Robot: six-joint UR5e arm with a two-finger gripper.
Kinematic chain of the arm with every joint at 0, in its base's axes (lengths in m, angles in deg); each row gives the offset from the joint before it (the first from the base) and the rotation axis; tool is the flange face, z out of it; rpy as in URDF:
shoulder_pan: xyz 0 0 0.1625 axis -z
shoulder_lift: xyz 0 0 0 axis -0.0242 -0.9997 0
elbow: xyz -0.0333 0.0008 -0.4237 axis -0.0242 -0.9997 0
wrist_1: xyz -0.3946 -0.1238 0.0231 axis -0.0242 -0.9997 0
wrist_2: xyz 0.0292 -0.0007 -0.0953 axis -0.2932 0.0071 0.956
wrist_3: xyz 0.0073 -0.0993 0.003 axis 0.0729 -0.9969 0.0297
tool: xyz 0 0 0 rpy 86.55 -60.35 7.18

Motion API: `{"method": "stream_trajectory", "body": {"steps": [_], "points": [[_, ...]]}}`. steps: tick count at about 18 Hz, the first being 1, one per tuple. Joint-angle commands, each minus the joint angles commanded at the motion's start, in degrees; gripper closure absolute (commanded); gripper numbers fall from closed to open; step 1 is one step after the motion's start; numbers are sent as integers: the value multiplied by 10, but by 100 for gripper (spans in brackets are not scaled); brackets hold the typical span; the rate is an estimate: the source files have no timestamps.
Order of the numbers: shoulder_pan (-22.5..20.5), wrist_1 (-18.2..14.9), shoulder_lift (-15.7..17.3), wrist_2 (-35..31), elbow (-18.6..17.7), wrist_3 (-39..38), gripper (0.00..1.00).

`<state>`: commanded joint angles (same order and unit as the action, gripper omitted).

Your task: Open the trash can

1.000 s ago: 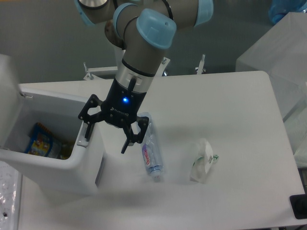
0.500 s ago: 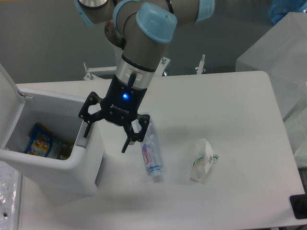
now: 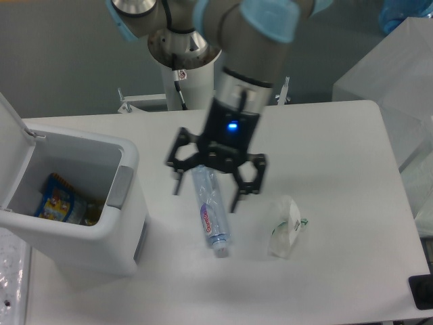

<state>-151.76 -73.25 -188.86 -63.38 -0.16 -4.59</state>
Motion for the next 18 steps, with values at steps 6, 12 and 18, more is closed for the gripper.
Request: {"method": "stream_trajectory", "body": {"steps": [6,12,18], "points": [[-57,1,-38,-111,0,150,0],[-69,0,-67,-162,6,268,0],[-69,-1,-63,-174,-29,342,0]]}}
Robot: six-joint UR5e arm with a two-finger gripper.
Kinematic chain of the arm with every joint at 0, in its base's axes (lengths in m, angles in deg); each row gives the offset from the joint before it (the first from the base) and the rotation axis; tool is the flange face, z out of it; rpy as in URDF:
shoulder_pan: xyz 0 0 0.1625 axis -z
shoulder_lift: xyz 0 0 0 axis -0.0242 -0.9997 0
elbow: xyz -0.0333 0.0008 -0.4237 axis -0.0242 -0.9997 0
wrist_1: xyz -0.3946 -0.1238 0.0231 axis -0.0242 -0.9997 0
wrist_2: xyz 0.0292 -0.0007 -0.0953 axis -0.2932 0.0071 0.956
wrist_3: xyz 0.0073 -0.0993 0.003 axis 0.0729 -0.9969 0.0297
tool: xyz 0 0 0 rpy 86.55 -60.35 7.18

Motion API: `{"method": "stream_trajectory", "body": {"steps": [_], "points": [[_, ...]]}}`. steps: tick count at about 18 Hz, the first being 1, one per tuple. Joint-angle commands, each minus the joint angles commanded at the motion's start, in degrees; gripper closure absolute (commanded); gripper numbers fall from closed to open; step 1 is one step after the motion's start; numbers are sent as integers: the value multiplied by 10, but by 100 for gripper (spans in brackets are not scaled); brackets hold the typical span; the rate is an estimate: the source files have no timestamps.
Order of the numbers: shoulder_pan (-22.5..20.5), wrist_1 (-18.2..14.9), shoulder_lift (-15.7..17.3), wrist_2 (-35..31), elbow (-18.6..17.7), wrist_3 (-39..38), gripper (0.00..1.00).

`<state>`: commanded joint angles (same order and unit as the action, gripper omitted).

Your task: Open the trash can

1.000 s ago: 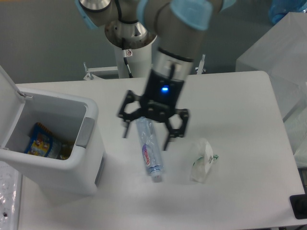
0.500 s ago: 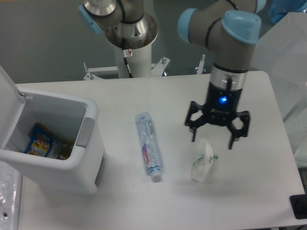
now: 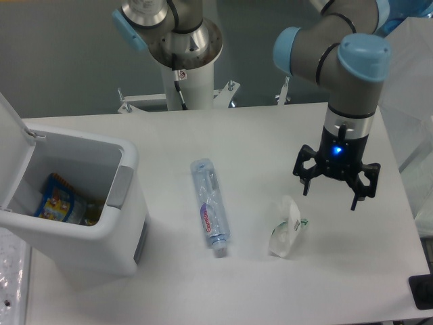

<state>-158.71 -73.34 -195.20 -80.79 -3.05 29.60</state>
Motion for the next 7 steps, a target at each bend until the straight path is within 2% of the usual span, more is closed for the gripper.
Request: {"method": "stream_trajectory", "body": {"steps": [4,7], "points": [[5,-7,-2,-131,4,45,0],[14,-7,-7,-152,5,45,0]]}}
